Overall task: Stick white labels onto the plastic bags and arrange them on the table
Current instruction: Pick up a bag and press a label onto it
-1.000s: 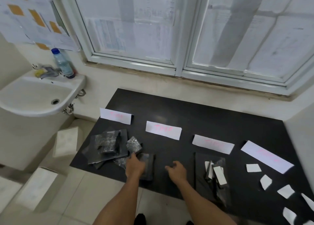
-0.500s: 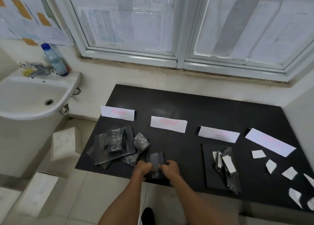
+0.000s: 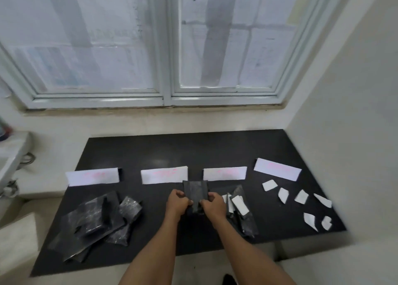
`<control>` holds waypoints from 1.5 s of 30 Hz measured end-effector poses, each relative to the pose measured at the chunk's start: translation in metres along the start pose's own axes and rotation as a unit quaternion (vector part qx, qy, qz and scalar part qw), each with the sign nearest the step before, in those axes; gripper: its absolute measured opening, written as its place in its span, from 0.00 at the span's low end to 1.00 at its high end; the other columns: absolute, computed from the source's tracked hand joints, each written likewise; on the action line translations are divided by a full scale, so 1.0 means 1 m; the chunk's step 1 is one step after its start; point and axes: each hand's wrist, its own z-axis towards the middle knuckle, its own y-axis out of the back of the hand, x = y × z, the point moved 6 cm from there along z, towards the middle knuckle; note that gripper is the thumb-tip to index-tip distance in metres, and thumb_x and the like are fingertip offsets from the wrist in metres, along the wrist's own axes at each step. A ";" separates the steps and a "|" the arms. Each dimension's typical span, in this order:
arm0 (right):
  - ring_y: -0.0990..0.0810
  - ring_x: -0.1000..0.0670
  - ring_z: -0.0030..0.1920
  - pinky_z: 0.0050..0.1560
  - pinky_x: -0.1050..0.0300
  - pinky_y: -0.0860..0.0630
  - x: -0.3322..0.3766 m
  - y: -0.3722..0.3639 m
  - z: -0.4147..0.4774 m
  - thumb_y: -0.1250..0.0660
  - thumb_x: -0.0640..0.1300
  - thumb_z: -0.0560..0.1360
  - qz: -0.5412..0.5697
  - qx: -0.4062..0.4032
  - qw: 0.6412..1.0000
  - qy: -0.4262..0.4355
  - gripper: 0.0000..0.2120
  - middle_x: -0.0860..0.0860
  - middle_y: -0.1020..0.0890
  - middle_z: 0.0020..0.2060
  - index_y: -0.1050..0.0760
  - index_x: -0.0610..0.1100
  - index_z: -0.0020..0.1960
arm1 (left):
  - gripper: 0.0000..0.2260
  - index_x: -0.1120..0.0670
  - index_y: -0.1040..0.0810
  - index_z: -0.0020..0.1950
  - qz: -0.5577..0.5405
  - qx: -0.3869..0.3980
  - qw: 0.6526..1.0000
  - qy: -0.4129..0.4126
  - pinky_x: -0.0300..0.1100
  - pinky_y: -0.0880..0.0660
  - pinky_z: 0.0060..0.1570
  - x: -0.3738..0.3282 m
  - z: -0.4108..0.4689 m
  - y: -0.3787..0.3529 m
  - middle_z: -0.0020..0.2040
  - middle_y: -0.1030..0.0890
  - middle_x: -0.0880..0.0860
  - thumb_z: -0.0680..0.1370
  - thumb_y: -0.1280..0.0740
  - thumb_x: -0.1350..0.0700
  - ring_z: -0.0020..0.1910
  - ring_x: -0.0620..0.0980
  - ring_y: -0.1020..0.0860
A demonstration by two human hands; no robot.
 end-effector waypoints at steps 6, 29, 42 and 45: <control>0.19 0.47 0.52 0.51 0.58 0.25 -0.025 0.109 0.029 0.32 0.41 0.71 0.033 -0.068 0.997 -0.018 0.13 0.48 0.17 0.52 0.21 0.44 0.56 | 0.14 0.64 0.21 0.55 -0.018 0.109 0.994 -0.013 0.52 0.20 0.50 -0.047 -0.014 -0.125 0.45 0.18 0.58 0.70 0.29 0.70 0.47 0.58 0.18; 0.20 0.43 0.52 0.56 0.55 0.26 -0.184 0.270 0.162 0.36 0.42 0.75 -0.001 -0.088 0.989 -0.119 0.07 0.45 0.17 0.46 0.20 0.43 0.46 | 0.20 0.67 0.31 0.66 0.052 0.136 0.987 0.066 0.51 0.24 0.54 -0.059 0.019 -0.362 0.60 0.23 0.64 0.74 0.36 0.71 0.54 0.60 0.24; 0.24 0.47 0.56 0.51 0.54 0.28 -0.178 0.262 0.189 0.34 0.47 0.74 -0.231 -0.067 0.969 -0.050 0.11 0.49 0.25 0.54 0.24 0.47 0.55 | 0.19 0.65 0.32 0.66 0.088 0.146 0.981 0.089 0.46 0.29 0.49 -0.060 0.038 -0.361 0.55 0.26 0.59 0.75 0.39 0.72 0.52 0.56 0.27; 0.22 0.45 0.53 0.48 0.54 0.27 -0.178 0.261 0.192 0.39 0.46 0.76 -0.261 -0.083 0.960 -0.054 0.09 0.48 0.25 0.53 0.22 0.45 0.50 | 0.19 0.66 0.31 0.66 0.080 0.148 0.981 0.092 0.47 0.28 0.49 -0.058 0.037 -0.362 0.54 0.25 0.59 0.75 0.39 0.72 0.51 0.57 0.26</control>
